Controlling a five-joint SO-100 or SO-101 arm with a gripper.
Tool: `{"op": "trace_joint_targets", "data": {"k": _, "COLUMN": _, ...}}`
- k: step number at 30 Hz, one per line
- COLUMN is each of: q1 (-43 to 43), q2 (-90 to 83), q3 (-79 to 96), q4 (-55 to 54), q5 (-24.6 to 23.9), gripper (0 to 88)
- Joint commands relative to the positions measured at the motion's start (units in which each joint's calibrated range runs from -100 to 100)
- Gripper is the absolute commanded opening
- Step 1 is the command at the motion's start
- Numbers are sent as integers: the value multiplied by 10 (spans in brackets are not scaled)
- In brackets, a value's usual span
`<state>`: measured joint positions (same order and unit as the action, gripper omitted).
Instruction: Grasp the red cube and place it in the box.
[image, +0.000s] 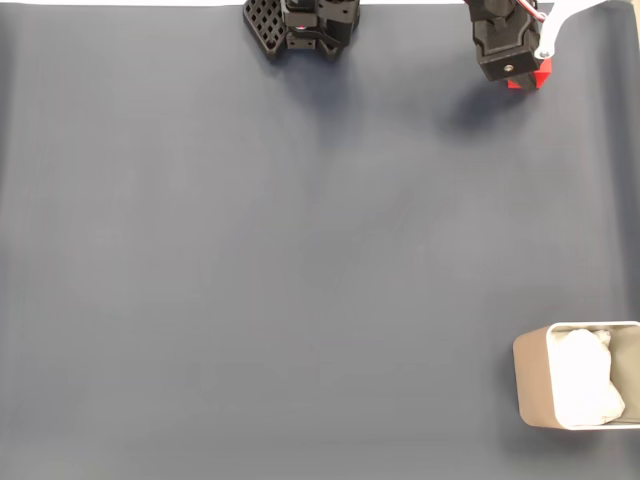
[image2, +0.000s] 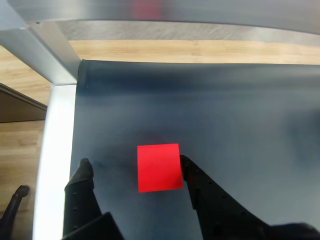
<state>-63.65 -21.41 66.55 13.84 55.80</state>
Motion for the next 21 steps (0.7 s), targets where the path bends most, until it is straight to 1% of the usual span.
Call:
{"op": "trace_joint_targets", "data": {"k": 1, "q1": -7, "q2": -3, "q3": -10, "q4": -10, "q5": -6, "gripper": 395}}
{"op": "trace_joint_targets", "data": {"k": 17, "q1": -16, "q2": -3, "q3": -12, "q4": -10, "q5": -14, "gripper": 390}}
{"op": "trace_joint_targets", "data": {"k": 19, "q1": -16, "q2": -4, "q3": -12, "q4": -10, "q5": -15, "gripper": 377}}
{"op": "trace_joint_targets", "data": {"k": 21, "q1": -16, "q2": -7, "q3": -13, "q4": -10, "q5": -14, "gripper": 342}}
